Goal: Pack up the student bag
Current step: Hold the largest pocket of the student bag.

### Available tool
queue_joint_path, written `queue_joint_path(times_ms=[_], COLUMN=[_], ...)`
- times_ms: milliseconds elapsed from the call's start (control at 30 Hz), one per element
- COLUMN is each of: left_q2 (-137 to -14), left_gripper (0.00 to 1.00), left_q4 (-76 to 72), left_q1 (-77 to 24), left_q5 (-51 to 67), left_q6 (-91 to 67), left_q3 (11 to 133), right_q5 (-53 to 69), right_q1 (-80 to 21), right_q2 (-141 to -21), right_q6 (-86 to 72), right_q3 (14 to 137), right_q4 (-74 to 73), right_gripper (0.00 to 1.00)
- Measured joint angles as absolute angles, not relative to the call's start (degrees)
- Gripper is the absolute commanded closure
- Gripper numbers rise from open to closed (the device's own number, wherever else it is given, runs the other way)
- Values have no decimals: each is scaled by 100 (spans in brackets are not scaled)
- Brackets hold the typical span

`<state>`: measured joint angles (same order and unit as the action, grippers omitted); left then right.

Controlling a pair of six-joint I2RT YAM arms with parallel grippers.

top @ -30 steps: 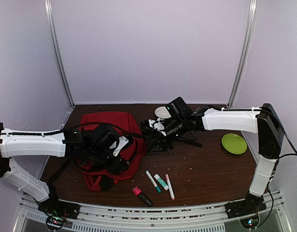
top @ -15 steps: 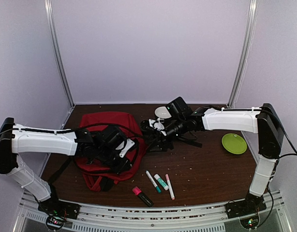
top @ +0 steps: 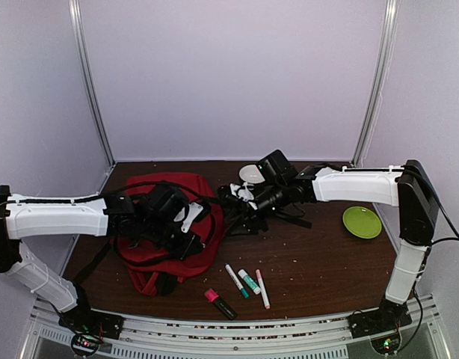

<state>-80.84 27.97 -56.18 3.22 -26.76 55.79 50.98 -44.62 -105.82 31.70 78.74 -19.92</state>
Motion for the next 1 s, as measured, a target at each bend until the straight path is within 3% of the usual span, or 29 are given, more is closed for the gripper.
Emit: queue_joint_path(times_ms=[233, 633, 733, 867, 1000], left_q2=[-7623, -7306, -7306, -7306, -7306], left_gripper=[100, 100, 100, 100, 100], left_q4=[3030, 2346, 2137, 1780, 1509], left_q1=[-5339, -4991, -4936, -4790, -4584], left_q5=[637, 1262, 1382, 1653, 1938], left_q6=[-2864, -3454, -3575, -3752, -3898], left_q3=[5861, 4880, 4720, 4491, 4268], right_q5=[5284, 4327, 4167, 3977, 3806], right_q1=[-4484, -5334, -5492, -5566, -5640], right_q2=[-10565, -10558, -10704, -10886, -10997], right_q6=[3299, 3682, 3795, 4036, 4257], right_q3=[7671, 7520, 7684, 7813, 7839], right_q4=[-1782, -893, -805, -803, -875], right_gripper=[36, 36, 42, 58, 64])
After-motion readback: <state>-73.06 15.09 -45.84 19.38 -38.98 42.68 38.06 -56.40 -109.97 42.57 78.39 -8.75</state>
